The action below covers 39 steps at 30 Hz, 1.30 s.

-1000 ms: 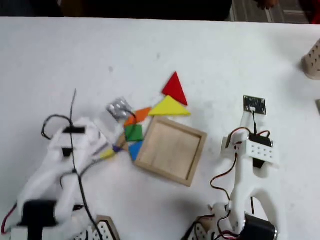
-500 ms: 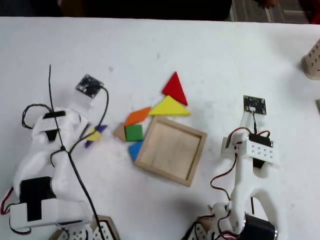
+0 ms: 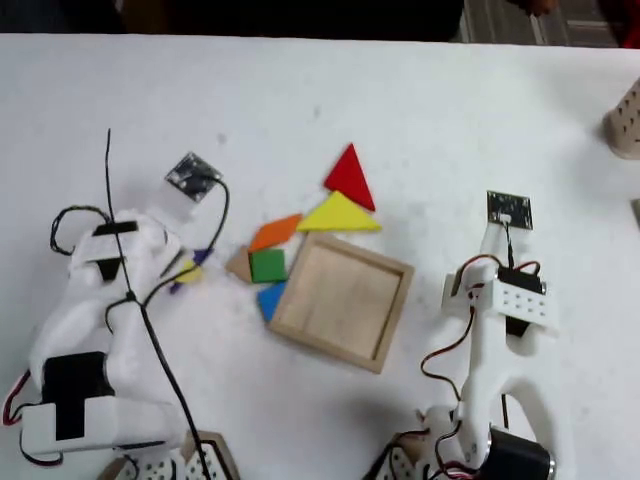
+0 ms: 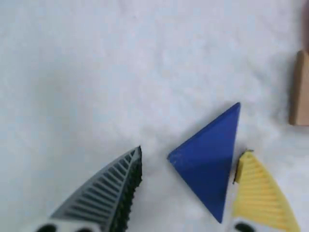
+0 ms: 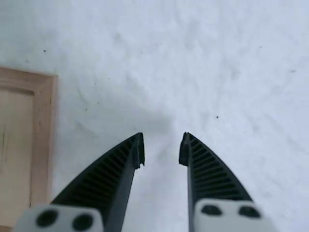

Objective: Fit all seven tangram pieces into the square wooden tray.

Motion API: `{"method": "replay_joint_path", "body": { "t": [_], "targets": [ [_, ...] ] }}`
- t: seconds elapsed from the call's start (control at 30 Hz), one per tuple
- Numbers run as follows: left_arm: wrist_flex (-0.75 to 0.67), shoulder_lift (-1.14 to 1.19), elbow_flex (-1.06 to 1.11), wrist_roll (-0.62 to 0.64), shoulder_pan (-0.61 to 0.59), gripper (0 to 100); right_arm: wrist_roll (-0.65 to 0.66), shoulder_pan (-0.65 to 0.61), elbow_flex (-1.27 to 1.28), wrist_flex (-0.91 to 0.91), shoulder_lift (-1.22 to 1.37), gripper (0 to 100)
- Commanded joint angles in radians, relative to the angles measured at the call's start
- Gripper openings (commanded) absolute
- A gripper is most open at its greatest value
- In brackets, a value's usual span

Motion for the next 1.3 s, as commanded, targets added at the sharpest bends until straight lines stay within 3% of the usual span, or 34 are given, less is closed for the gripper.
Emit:
{"method": "replay_joint_path", "body": {
  "t": [0.0,0.17,0.33,0.63,0.8,1.27],
  "targets": [
    [0.075,-0.004,-0.043,0.015,0.085,33,0.011,0.008,-0.046,-0.013,-0.008,12.7],
    [0.100,-0.004,-0.046,0.020,0.094,26,0.011,0.008,-0.046,-0.013,-0.008,12.7],
    [0.167,-0.004,-0.072,0.028,0.070,28,0.011,0.008,-0.046,-0.015,-0.007,12.7],
    [0.166,-0.002,-0.078,0.043,0.025,28,0.011,0.008,-0.046,-0.016,-0.005,12.7],
    [0.127,-0.002,-0.071,0.350,0.028,28,0.011,0.008,-0.048,-0.016,-0.005,12.7],
    [0.267,0.186,-0.259,0.318,0.045,28,0.011,0.008,-0.048,-0.013,-0.008,12.7]
  ]
}}
